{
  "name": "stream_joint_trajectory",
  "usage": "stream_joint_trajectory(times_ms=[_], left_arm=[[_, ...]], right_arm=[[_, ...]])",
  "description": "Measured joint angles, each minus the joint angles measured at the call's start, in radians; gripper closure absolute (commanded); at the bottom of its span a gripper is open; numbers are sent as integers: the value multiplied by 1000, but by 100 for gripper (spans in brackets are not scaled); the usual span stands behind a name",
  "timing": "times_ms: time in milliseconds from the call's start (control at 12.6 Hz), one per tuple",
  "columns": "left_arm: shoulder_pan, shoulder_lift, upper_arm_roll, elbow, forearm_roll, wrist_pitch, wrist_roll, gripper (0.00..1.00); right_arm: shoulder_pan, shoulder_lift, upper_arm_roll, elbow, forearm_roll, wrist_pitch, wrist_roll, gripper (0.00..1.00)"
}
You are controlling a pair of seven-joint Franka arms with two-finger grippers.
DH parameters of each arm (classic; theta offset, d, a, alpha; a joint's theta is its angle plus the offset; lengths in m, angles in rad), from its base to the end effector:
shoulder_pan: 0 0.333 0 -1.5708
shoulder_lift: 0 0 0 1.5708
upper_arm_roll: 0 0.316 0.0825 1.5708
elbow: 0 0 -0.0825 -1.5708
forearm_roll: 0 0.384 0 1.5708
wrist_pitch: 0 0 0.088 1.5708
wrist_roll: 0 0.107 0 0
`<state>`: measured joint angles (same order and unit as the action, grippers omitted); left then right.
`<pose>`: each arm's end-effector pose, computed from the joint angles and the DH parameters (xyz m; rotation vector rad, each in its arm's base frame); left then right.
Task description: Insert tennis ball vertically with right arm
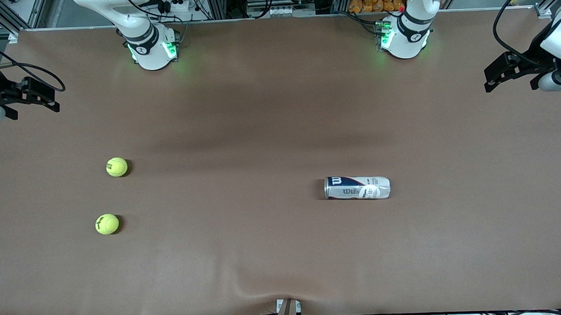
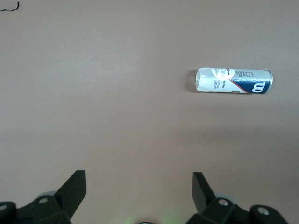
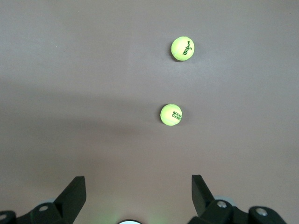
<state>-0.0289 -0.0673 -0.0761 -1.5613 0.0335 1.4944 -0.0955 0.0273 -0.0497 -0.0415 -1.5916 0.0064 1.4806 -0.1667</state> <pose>0.5230 -0.0529 0.6586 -3.1033 0.0105 -0.0063 0.5294 -0.0074 0.6341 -3.1171 -0.2389 0.0943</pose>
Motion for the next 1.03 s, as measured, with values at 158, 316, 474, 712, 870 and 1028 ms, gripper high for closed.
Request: stream_joint_trajectory(times_ms=[158, 316, 474, 712, 870, 1028], left_arm=[[0, 0, 0, 0, 0, 0, 0, 0], [0, 0, 0, 0, 0, 0, 0, 0], [0, 4, 0, 0, 0, 0, 0, 0], [-3, 24, -1, -1, 0, 6, 0, 0], [-7, 52, -3, -1, 0, 29, 4, 0], [-15, 91, -9, -1, 0, 68, 34, 0]], right_arm=[[2, 0, 0, 0, 0, 0, 0, 0], [2, 0, -1, 0, 0, 0, 0, 0], [2, 0, -3, 0, 0, 0, 0, 0], [2, 0, -2, 0, 0, 0, 0, 0], [1, 1, -4, 0, 0, 0, 0, 0], [-6, 2, -8, -1, 0, 0, 0, 0]])
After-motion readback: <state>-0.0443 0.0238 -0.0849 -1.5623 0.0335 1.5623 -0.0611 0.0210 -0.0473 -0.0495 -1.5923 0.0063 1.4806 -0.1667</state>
